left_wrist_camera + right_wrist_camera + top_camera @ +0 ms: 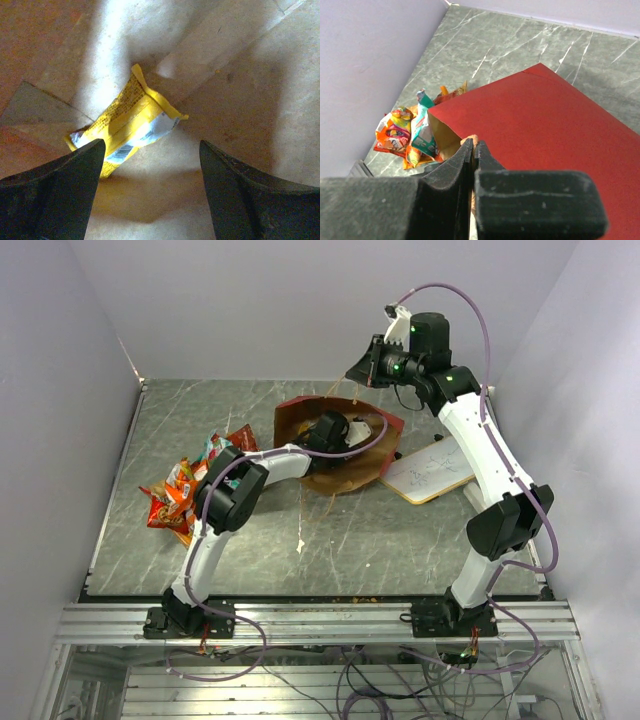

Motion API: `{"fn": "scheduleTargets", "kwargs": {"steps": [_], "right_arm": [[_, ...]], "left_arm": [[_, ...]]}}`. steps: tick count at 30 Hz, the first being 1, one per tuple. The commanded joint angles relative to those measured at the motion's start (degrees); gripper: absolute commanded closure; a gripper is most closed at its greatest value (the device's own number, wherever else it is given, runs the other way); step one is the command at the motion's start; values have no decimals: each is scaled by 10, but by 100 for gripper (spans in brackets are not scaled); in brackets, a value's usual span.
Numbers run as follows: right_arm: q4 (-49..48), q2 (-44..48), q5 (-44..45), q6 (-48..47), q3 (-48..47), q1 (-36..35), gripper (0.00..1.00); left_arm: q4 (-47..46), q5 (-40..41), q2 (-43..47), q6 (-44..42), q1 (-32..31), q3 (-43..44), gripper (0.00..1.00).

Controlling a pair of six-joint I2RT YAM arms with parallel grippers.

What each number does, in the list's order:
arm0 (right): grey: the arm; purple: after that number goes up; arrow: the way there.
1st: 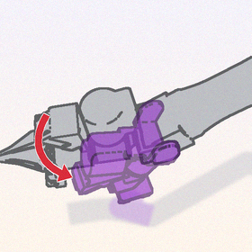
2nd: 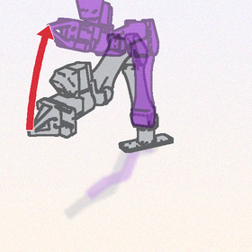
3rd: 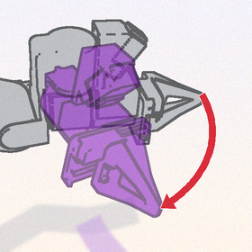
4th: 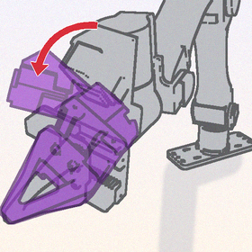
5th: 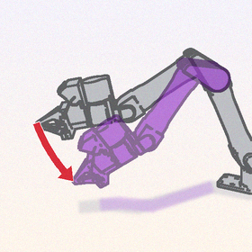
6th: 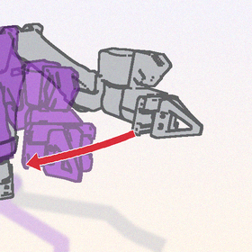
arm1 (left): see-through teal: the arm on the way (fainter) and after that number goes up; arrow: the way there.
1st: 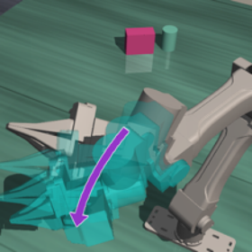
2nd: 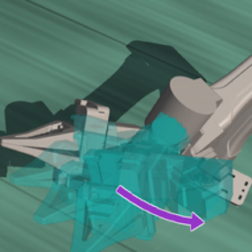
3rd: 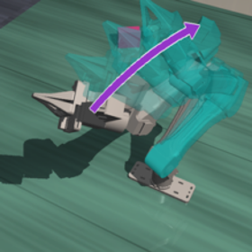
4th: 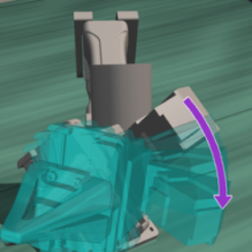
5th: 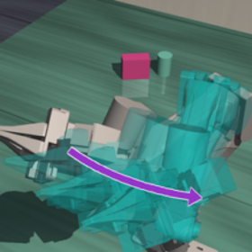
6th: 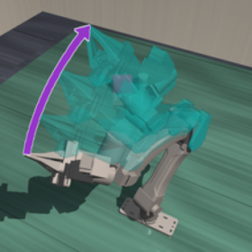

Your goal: Take the snacks out of the paper bag

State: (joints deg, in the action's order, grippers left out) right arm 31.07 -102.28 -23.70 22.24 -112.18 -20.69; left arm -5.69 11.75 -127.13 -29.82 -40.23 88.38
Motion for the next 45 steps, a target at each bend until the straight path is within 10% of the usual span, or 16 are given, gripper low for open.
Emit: {"fn": "scheduleTargets", "kwargs": {"steps": [1, 16, 45], "right_arm": [[13, -6, -12, 9, -18, 0, 100], [43, -9, -23, 17, -31, -5, 100], [-3, 19, 5, 24, 17, -5, 100]], "left_arm": [[5, 10, -29, -23, 3, 44, 13], [31, 18, -94, -34, 15, 98, 28], [83, 14, 52, 45, -17, 46, 68]]}}
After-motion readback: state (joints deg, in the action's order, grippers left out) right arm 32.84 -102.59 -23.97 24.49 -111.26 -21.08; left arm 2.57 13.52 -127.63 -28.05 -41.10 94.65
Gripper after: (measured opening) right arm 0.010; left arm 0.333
